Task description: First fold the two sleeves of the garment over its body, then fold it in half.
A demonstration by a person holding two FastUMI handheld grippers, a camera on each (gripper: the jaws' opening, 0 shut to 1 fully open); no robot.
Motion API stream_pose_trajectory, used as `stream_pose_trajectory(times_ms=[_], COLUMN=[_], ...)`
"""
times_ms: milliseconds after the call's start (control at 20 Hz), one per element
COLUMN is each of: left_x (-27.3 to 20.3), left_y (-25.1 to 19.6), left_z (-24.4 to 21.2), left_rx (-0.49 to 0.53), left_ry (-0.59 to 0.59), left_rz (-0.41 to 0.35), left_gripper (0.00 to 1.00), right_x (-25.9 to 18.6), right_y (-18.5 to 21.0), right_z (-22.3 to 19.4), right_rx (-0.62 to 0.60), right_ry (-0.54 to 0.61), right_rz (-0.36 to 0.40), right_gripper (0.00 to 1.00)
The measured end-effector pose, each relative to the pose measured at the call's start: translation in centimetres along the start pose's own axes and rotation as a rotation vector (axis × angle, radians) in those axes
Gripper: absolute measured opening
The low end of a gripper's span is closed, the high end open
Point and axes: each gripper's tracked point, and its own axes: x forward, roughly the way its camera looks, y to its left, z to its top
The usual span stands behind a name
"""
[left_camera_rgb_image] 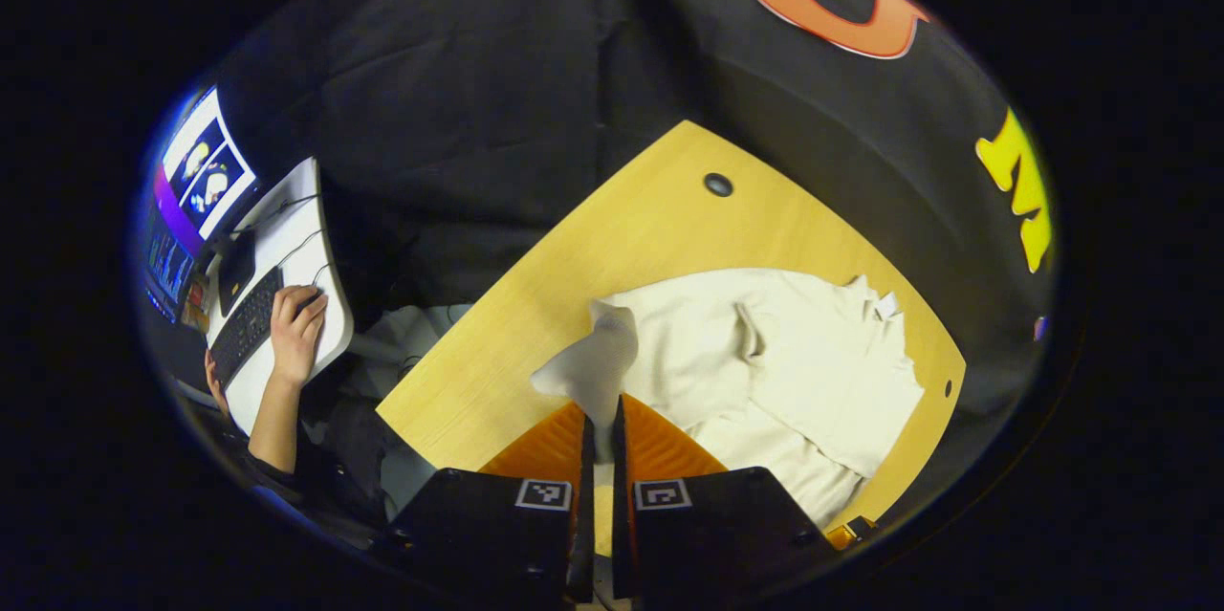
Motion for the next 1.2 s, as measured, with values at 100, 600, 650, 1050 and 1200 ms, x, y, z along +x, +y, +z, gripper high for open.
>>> stream_pose_trajectory(times_ms=[100, 600, 650, 1050, 1200], left_x=[-0.3, 1.3, 1.9, 6.9, 8.6], left_y=[-4.2, -29.0, -31.2, -42.4, -45.1], left_z=[0.7, -2.9, -3.9, -10.3, -12.0], left_rx=[0.054, 0.353, 0.377, 0.464, 0.483], left_ry=[-0.010, 0.039, 0.055, 0.169, 0.210], left_rz=[-0.034, -0.227, -0.247, -0.298, -0.308], left_gripper=[0.10, 0.10, 0.10, 0.10, 0.12], right_x=[-0.3, -2.9, -3.2, -3.8, -3.6], right_y=[-1.5, -9.4, -10.1, -13.9, -14.3], right_z=[0.2, 0.8, 0.6, 0.6, 0.5], right_rx=[0.013, 0.158, 0.171, 0.238, 0.230], right_ry=[-0.012, -0.065, -0.069, -0.114, -0.117], right_rz=[-0.012, -0.084, -0.091, -0.165, -0.177], right_gripper=[0.96, 0.96, 0.96, 0.92, 0.96])
